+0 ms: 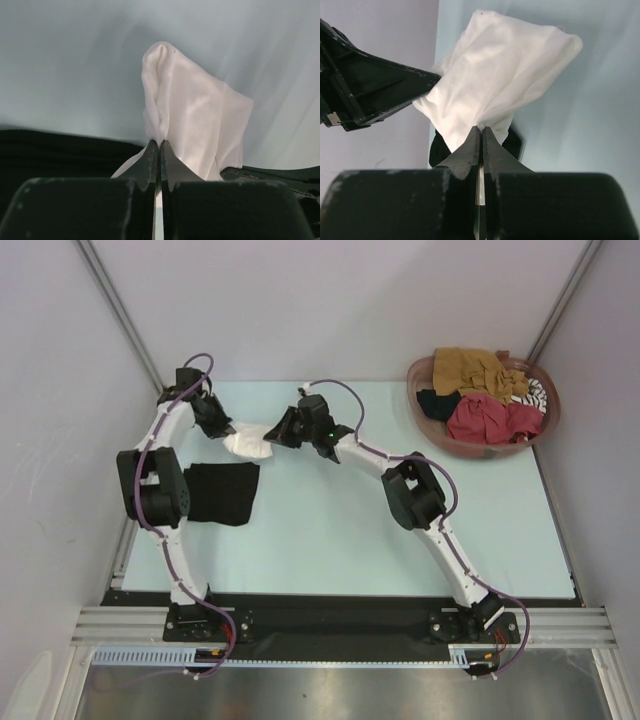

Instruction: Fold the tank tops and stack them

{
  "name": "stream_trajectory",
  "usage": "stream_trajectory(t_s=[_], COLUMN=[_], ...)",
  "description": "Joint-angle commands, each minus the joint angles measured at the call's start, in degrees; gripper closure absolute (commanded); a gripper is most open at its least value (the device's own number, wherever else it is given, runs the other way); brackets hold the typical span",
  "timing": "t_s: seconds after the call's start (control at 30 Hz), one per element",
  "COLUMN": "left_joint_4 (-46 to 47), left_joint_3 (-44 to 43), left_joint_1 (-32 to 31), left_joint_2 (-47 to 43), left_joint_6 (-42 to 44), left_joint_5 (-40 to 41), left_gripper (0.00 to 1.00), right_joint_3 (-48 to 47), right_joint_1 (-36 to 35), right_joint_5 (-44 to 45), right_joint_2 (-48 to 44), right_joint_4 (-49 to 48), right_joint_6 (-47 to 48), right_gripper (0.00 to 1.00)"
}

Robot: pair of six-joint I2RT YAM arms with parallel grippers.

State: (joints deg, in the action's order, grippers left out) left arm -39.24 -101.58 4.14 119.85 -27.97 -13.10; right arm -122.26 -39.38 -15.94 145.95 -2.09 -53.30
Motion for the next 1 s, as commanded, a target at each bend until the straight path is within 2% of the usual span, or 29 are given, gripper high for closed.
stream_trajectory(t_s=[0.0, 0.2, 0.4, 0.63, 0.8, 0.97], left_joint_4=[3.9, 8.0, 8.7, 7.4, 4.4, 3.6], left_joint_3=[5.2, 15.5, 19.6, 17.2, 12.5, 13.9], left_joint_1=[1.6, 4.7, 5.6, 9.1, 10.5, 13.5], left_joint_2=[-8.1, -14.6, -18.3, -18.5, -18.4, -21.4], left_joint_6=[0.1, -0.7, -0.4, -0.6, -0.1, 0.2], left_joint_5=[1.1, 1.5, 0.5, -1.4, -1.3, -0.6], left_gripper=[1.00, 1.00, 1.00, 1.00, 1.00, 1.00], right_joint_3=[1.7, 5.2, 4.6, -4.2, -17.1, -17.5], right_joint_1=[-1.4, -3.5, -5.7, -7.4, -7.8, -8.8], right_joint_5=[-1.1, -0.8, -1.3, -1.3, -2.3, -1.7], right_joint_2=[-5.8, -8.7, -8.7, -4.4, 1.1, 2.4], right_joint_4=[-3.0, -4.3, -3.8, -0.4, 1.8, 1.7], right_joint_6=[0.8, 2.0, 2.8, 3.3, 3.0, 1.2], right_gripper=[1.00, 1.00, 1.00, 1.00, 1.00, 1.00])
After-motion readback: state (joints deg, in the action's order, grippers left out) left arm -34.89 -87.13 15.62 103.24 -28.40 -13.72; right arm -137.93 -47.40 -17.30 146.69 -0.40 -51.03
